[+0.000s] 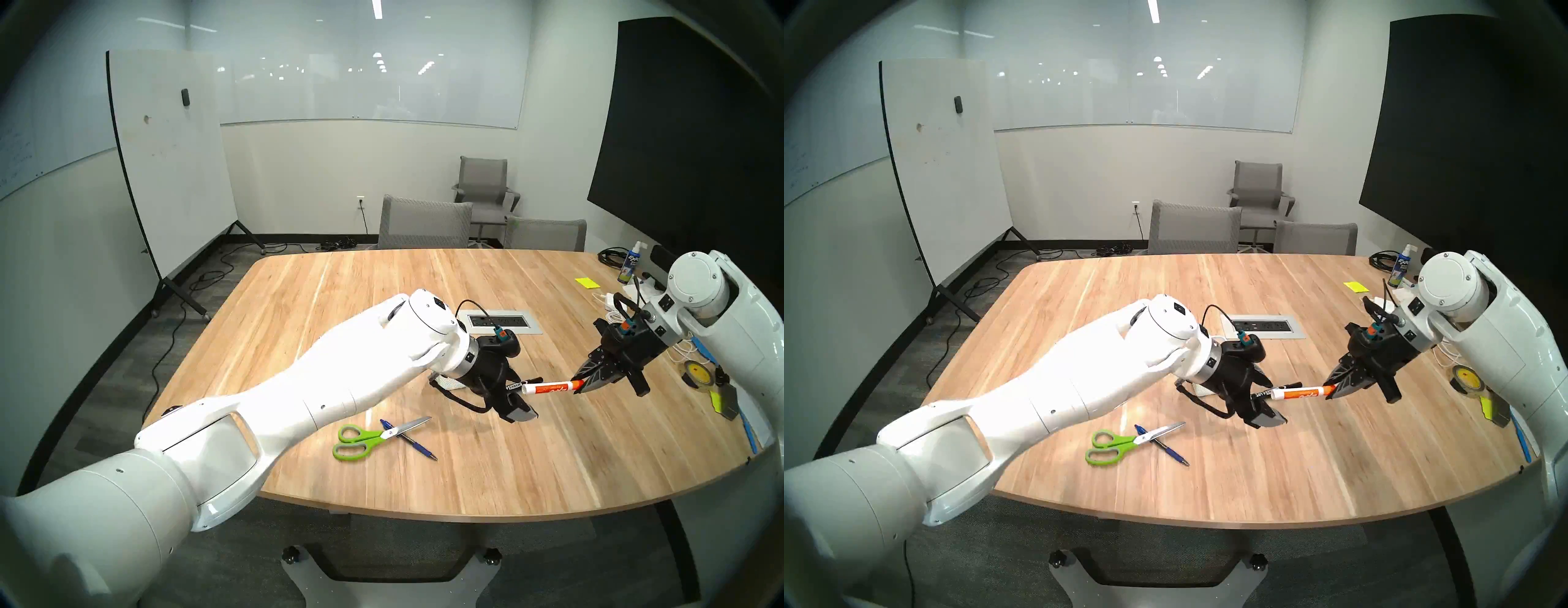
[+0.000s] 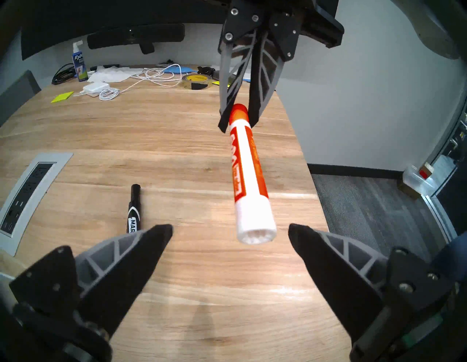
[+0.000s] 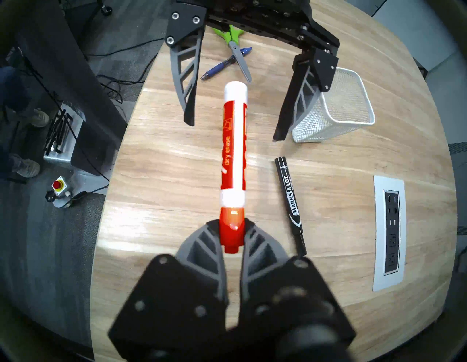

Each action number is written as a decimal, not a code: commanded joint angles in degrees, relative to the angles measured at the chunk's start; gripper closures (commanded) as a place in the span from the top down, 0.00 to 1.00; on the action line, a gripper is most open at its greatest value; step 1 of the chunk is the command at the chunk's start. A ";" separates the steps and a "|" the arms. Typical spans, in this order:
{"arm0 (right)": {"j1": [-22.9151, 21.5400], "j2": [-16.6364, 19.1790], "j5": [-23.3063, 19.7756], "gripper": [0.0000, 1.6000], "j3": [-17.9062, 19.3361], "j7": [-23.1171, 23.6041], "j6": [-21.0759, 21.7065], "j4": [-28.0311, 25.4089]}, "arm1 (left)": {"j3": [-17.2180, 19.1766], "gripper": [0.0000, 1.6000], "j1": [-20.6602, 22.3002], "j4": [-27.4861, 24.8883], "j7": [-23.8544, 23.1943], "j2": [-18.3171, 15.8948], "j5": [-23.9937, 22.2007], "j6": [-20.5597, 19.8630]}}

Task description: Place the pen, the marker, and the scissors into the pen holder

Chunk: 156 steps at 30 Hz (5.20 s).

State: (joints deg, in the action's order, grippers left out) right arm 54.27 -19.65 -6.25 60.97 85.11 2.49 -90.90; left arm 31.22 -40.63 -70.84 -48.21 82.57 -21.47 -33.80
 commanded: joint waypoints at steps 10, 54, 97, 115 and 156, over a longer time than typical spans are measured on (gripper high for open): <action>-1.08 1.21 -1.58 0.00 -0.30 -0.11 1.84 -0.68 | 2.80 1.00 -0.99 -7.12 1.46 -2.58 -0.97 0.01; -1.86 -9.49 7.09 0.00 -5.94 -2.88 -0.47 8.23 | 6.80 1.00 -8.82 -21.78 7.27 -10.90 -2.92 -3.82; -0.34 -9.79 7.85 0.00 -6.74 -4.01 -0.61 7.63 | 1.99 1.00 -4.46 -8.17 3.59 -4.16 -1.40 -0.49; -0.31 -9.82 7.89 0.00 -6.67 -3.96 -0.61 7.64 | 1.04 1.00 -3.70 -2.45 2.61 -1.09 -0.95 0.80; -0.29 -9.84 7.91 0.00 -6.63 -3.92 -0.61 7.64 | -0.61 0.96 -0.64 8.02 3.12 5.33 1.24 -1.40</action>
State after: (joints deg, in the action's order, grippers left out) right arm 54.57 -29.70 1.67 53.93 81.17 2.02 -83.16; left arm 30.35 -42.45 -62.88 -44.73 86.13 -20.01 -35.71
